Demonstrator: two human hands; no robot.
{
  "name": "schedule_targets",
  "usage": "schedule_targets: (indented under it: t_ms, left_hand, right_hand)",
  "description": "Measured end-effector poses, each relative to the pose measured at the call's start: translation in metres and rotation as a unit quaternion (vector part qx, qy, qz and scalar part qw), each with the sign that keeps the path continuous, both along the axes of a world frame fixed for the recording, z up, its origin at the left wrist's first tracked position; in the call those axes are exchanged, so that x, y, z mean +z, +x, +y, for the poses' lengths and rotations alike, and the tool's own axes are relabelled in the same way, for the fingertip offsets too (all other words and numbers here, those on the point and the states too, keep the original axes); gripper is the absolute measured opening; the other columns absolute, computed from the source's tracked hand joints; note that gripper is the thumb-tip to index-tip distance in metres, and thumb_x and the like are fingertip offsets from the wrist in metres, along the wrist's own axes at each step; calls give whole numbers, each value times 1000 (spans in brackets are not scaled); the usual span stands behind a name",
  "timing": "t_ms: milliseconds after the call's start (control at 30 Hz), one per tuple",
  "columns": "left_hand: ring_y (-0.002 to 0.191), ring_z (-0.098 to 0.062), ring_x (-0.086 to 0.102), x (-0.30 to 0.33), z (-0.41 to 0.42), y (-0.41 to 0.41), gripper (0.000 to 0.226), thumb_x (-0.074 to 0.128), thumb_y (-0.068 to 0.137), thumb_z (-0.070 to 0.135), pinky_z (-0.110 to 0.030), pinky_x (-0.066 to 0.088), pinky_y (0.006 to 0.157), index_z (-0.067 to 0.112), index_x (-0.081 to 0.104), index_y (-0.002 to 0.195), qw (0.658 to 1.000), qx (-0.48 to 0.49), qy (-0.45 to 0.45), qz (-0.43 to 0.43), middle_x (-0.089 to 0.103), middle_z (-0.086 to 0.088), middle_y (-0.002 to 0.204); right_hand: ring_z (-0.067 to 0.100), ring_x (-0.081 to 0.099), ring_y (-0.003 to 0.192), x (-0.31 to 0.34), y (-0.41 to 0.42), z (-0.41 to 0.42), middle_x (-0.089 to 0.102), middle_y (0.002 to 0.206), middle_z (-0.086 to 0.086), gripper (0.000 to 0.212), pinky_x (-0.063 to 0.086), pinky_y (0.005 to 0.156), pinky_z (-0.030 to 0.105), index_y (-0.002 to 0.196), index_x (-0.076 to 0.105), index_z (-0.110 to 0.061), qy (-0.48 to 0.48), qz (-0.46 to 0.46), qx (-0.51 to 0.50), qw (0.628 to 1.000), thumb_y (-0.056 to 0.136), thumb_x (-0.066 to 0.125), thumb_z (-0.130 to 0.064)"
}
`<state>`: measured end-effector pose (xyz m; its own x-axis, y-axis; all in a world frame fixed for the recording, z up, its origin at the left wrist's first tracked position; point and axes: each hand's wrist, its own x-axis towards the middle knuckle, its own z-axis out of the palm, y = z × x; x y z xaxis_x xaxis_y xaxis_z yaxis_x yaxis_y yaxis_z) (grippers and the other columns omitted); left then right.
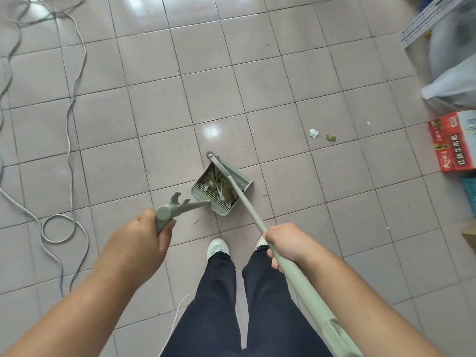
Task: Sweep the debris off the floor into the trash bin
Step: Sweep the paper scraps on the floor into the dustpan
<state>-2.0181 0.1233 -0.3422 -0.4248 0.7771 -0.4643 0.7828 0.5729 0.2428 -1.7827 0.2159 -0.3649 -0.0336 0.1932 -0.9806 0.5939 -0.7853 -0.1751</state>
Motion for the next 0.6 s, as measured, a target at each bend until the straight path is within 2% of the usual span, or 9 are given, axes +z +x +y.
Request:
schedule_targets:
  t_ms: [133, 233, 400, 500, 600]
  left_hand:
    - [66, -28, 42, 2, 10, 8, 30, 43, 91, 37, -34, 34, 58, 8, 46, 87, 1000, -16, 8, -13, 50, -5, 72]
    - [67, -29, 43, 1, 21, 12, 31, 42, 92, 38, -34, 36, 59, 8, 48, 89, 999, -35, 12, -16, 54, -8, 75]
    - [69, -28, 41, 1, 50, 28, 31, 39, 92, 39, -33, 34, 61, 10, 48, 94, 998, -58, 12, -8, 48, -4, 75]
    - [71, -30, 45, -2, 74, 44, 33, 38, 92, 41, -35, 38, 62, 9, 47, 91, 997, -80, 15, 0, 55, -8, 80]
    - [71, -32, 47, -2, 101, 63, 33, 37, 92, 42, -36, 39, 62, 10, 43, 84, 995, -99, 20, 4, 48, -4, 75]
  right_hand:
    - [14, 43, 28, 11, 17, 3, 48, 58, 6, 17, 35, 36, 15, 78, 49, -12, 32, 1, -19, 999, 93, 41, -11]
    - [15, 44, 29, 13, 32, 10, 49, 58, 6, 15, 35, 39, 16, 80, 51, -13, 58, -17, -45, 997, 93, 43, -13]
    - [17, 45, 31, -2, 63, 30, 50, 61, 11, 16, 37, 39, 16, 76, 50, -13, 98, -51, -85, 990, 91, 44, -12]
    - [17, 43, 29, -13, 86, 48, 49, 61, 12, 14, 37, 34, 13, 81, 53, -9, 113, -74, -124, 983, 91, 43, -8]
    - [18, 45, 28, -30, 111, 72, 51, 61, 13, 15, 39, 33, 15, 87, 57, -4, 133, -95, -149, 975, 89, 43, -6]
